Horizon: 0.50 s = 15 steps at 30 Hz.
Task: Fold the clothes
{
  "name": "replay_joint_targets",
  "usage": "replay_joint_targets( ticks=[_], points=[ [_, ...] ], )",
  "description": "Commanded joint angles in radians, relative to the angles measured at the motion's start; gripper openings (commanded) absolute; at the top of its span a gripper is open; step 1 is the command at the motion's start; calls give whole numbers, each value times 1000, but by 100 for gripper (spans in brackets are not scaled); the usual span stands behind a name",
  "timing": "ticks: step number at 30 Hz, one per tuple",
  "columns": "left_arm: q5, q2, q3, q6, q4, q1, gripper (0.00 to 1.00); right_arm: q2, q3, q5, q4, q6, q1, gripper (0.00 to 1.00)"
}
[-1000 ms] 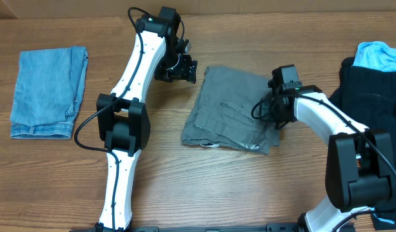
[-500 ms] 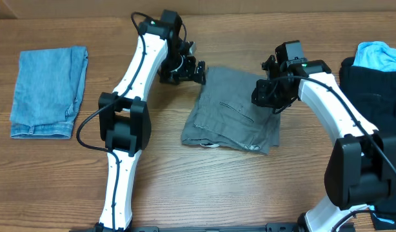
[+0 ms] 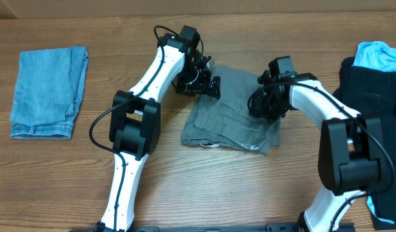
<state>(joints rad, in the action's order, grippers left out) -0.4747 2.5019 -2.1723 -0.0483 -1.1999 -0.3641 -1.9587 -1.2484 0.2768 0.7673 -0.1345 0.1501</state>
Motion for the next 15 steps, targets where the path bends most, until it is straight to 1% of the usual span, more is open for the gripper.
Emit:
replay_joint_targets(
  ticks=[1, 5, 12, 14, 15],
  points=[
    [10, 11, 36, 26, 0, -14, 100, -51, 18, 23, -4, 1, -4, 25],
    [12, 11, 61, 27, 4, -30, 100, -64, 19, 40, -15, 1, -3, 22],
    [59, 11, 121, 26, 47, -78, 100, -64, 19, 43, -19, 1, 8, 22],
    [59, 11, 129, 26, 55, -88, 98, -64, 19, 43, -19, 1, 8, 22],
    [59, 11, 130, 26, 57, -92, 95, -64, 19, 43, -19, 1, 8, 22]
  ],
)
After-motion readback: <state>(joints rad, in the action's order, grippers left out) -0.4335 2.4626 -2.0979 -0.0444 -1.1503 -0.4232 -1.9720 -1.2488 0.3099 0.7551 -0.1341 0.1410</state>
